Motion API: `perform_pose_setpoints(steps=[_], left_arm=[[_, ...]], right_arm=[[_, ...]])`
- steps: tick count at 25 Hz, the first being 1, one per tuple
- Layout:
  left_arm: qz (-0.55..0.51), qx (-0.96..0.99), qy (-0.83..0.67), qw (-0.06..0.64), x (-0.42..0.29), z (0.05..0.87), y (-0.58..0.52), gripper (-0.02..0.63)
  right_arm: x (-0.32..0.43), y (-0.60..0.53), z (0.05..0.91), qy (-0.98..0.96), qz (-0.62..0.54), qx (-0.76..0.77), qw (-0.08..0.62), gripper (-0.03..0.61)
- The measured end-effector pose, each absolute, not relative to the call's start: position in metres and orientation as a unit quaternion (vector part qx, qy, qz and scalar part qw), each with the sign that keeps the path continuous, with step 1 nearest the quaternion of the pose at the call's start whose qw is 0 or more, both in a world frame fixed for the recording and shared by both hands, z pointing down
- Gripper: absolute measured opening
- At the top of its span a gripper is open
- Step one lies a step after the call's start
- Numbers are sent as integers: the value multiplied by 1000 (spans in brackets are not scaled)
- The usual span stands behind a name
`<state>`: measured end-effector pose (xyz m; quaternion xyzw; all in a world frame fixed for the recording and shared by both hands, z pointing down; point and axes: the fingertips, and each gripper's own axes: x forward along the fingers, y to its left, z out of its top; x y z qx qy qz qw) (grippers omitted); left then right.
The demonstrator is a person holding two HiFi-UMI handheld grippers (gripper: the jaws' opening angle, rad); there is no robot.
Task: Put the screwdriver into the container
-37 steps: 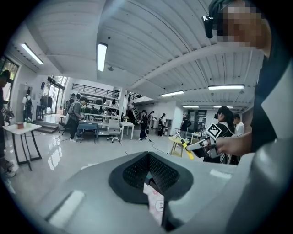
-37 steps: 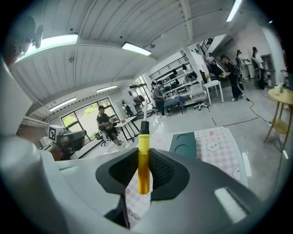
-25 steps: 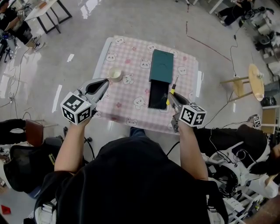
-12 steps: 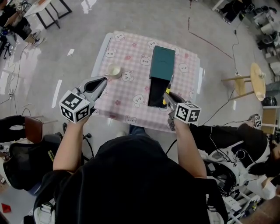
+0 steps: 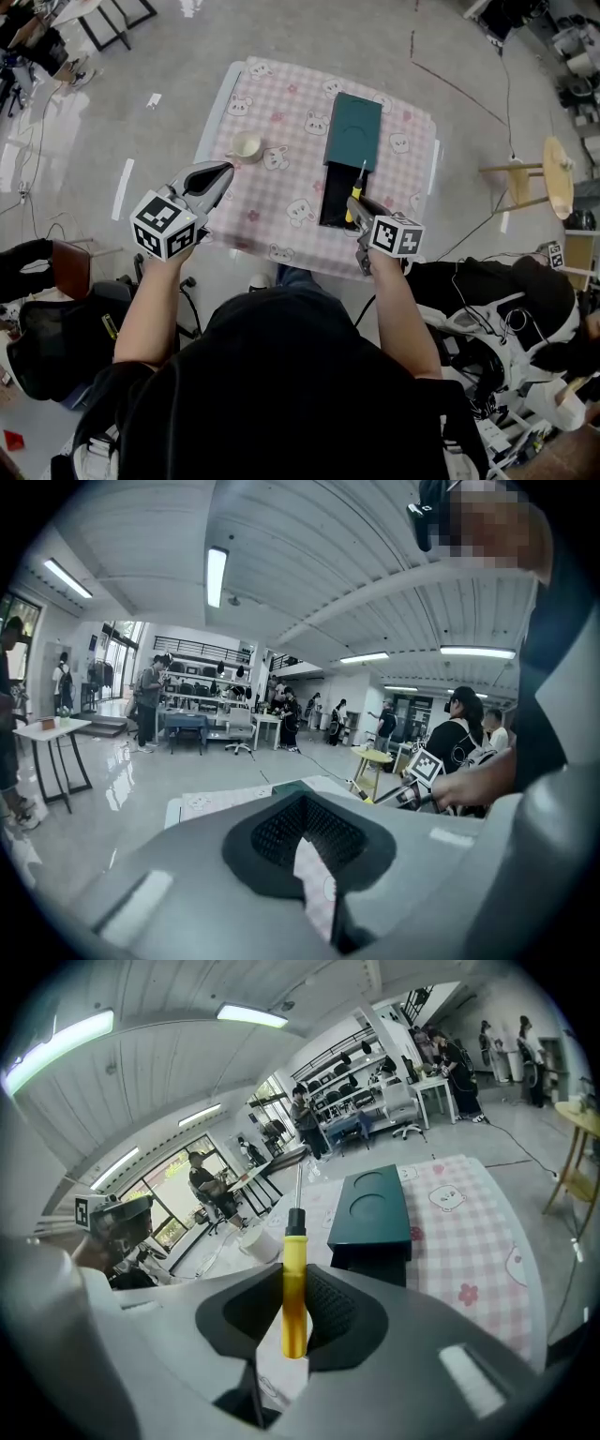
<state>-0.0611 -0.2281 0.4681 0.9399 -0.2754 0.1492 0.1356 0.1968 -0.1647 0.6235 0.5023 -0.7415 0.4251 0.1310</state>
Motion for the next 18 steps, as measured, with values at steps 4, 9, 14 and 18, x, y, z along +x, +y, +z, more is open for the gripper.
perform_pose_setpoints(steps=[4, 9, 14, 18], left_arm=[[155, 940, -271, 140, -55, 474, -230, 2], [149, 941, -271, 140, -60, 463, -213, 2], [155, 937, -276, 147, -58, 476, -223, 2], [158, 934, -282, 152, -53, 491, -241, 2]], right_arm=[[195, -169, 637, -737, 435, 498, 141, 104], [192, -148, 642, -729, 442, 500, 154, 104], [197, -155, 669, -722, 458, 492, 164, 104], [201, -171, 694, -716, 468, 487, 179, 104]])
